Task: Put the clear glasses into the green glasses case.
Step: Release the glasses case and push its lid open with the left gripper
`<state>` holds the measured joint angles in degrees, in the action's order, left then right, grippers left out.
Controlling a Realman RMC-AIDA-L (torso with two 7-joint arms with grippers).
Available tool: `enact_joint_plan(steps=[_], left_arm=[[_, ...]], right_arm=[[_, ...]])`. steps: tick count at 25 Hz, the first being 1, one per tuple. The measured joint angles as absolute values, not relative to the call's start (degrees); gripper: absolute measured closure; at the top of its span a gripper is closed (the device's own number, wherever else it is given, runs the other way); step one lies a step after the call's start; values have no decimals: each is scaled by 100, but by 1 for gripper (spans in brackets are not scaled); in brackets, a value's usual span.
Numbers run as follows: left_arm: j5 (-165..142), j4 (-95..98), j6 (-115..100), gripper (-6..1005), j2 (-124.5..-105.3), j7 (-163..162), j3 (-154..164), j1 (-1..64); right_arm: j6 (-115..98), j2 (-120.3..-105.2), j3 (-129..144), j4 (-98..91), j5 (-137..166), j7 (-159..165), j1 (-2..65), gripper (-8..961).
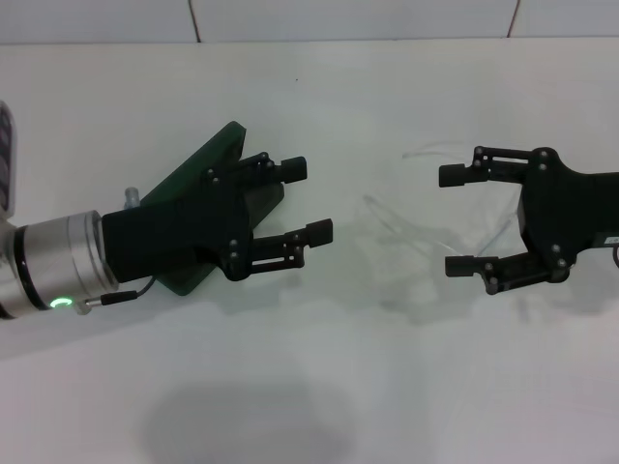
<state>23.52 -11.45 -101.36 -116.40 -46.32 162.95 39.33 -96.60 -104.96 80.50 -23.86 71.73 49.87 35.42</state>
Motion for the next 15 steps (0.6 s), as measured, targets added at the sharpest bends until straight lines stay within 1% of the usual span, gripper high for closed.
enact_joint_plan(steps=[9, 15], left_arm=[[2358, -1205, -10133, 179, -11623, -4626, 16295, 3943], [2587, -2017, -10050, 180, -11676, -5428, 16295, 4129]], right_arm=[[-9462, -10585, 8051, -2463, 7221, 4973, 3533, 85], [-9420, -10600, 8051, -2493, 7229, 4973, 3525, 86]])
